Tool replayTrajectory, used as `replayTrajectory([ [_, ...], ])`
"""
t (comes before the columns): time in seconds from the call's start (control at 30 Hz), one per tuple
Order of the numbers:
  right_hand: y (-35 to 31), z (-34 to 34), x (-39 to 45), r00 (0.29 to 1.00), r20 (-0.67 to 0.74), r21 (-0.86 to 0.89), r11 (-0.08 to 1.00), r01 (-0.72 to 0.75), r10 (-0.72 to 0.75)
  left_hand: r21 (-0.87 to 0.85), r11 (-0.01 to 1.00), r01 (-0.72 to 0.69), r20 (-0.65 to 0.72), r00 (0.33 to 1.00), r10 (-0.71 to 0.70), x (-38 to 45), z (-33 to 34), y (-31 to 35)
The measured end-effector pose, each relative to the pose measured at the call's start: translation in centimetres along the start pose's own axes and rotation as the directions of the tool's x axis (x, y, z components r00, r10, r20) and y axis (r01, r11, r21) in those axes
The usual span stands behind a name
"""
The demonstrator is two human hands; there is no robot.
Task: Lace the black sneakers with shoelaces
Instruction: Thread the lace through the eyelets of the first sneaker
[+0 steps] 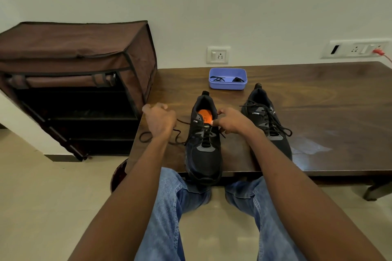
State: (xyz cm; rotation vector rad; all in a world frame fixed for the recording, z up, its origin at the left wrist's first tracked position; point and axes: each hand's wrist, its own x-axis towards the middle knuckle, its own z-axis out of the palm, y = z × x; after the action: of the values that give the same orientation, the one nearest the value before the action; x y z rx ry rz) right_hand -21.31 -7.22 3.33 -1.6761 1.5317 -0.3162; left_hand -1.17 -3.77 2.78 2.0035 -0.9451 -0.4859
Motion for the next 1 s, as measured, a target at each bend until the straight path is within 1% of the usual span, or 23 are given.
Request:
replayTrajectory([
  [0.03,0.1,0.0,0.0,1.0,0.002,-0.001,1.0,-0.003,0.003,-0.003,0.994,-0.11,0.074,0.991,0.11,0.0,0.3,0.0],
  [0.07,0.1,-0.1,0.0,1.0,0.005,-0.001,1.0,-0.005,0.005,-0.035,0.983,-0.18,0.175,0.967,0.183,-0.1,0.6,0.2],
  [0.1,0.2,-0.1,-0.1,1.0,0.007,-0.002,1.0,-0.005,0.005,-0.084,0.975,-0.207,0.293,0.93,0.223,-0.3,1.1,0.4],
  [0.13,0.2,-0.2,-0.1,1.0,0.009,-0.002,1.0,-0.002,0.002,-0.126,0.968,-0.217,0.414,0.875,0.25,-0.7,1.5,0.6],
  [0.17,0.2,-0.2,-0.2,1.0,0.01,-0.002,1.0,0.002,-0.002,-0.139,0.963,-0.232,0.526,0.806,0.27,-1.2,1.8,0.9],
  [0.2,0.2,-0.2,-0.2,1.0,0.01,-0.003,1.0,0.007,-0.007,-0.095,0.952,-0.292,0.615,0.734,0.287,-1.6,2.1,1.0],
  [0.23,0.1,-0.2,-0.3,1.0,0.009,-0.004,1.0,0.008,-0.008,-0.025,0.924,-0.381,0.669,0.681,0.298,-1.8,2.5,0.9],
  [0.27,0.1,-0.1,-0.3,1.0,0.008,-0.007,1.0,0.01,-0.009,0.046,0.89,-0.454,0.701,0.65,0.295,-1.7,2.8,0.7],
  [0.3,0.1,-0.1,-0.3,1.0,0.006,-0.012,1.0,0.008,-0.008,0.093,0.864,-0.495,0.714,0.638,0.288,-1.5,3.0,0.4],
  [0.33,0.1,-0.1,-0.3,1.0,0.002,-0.015,1.0,0.007,-0.007,0.11,0.853,-0.511,0.715,0.636,0.289,-1.3,3.0,0.3],
  [0.4,0.0,0.0,-0.3,1.0,-0.001,-0.02,1.0,0.003,-0.003,0.066,0.867,-0.494,0.701,0.641,0.312,-1.1,3.0,0.2],
  [0.47,-0.1,0.0,-0.3,1.0,0.001,-0.025,1.0,0.002,-0.002,-0.015,0.893,-0.451,0.683,0.647,0.339,-1.1,3.0,0.1],
  [0.5,-0.2,0.0,-0.2,1.0,0.004,-0.024,1.0,0.002,-0.002,-0.048,0.914,-0.403,0.666,0.669,0.33,-1.1,2.9,0.1],
  [0.53,-0.2,0.0,-0.2,1.0,0.008,-0.021,1.0,0.001,0.0,-0.081,0.938,-0.338,0.643,0.701,0.309,-1.1,2.8,0.2],
  [0.6,-0.2,0.0,-0.2,1.0,0.012,-0.018,1.0,-0.004,0.005,-0.167,0.973,-0.159,0.609,0.759,0.228,-1.0,2.4,0.5],
  [0.7,-0.2,-0.1,-0.2,1.0,0.006,-0.021,1.0,-0.01,0.01,-0.255,0.961,0.109,0.619,0.782,0.076,-1.1,1.8,1.0],
  [0.77,-0.2,-0.1,-0.2,1.0,0.01,-0.017,1.0,-0.011,0.012,-0.291,0.928,0.233,0.624,0.781,0.0,-1.0,1.5,1.2],
  [0.8,-0.2,-0.1,-0.1,1.0,0.011,-0.018,1.0,-0.013,0.014,-0.328,0.894,0.305,0.624,0.78,-0.038,-1.0,1.2,1.4],
  [0.87,-0.1,-0.2,-0.1,1.0,0.012,-0.022,1.0,-0.021,0.021,-0.428,0.783,0.451,0.605,0.787,-0.122,-0.1,1.1,1.3],
  [0.9,-0.1,-0.2,-0.2,1.0,0.012,-0.022,1.0,-0.022,0.023,-0.466,0.736,0.492,0.573,0.801,-0.173,0.4,0.9,1.0],
  [0.93,-0.1,-0.3,-0.3,1.0,0.012,-0.022,0.999,-0.023,0.023,-0.477,0.729,0.491,0.515,0.828,-0.221,0.8,1.0,0.5],
  [1.0,-0.1,-0.3,-0.4,1.0,0.017,-0.027,0.999,-0.02,0.02,-0.41,0.822,0.395,0.309,0.908,-0.282,1.6,0.8,-0.7],
])
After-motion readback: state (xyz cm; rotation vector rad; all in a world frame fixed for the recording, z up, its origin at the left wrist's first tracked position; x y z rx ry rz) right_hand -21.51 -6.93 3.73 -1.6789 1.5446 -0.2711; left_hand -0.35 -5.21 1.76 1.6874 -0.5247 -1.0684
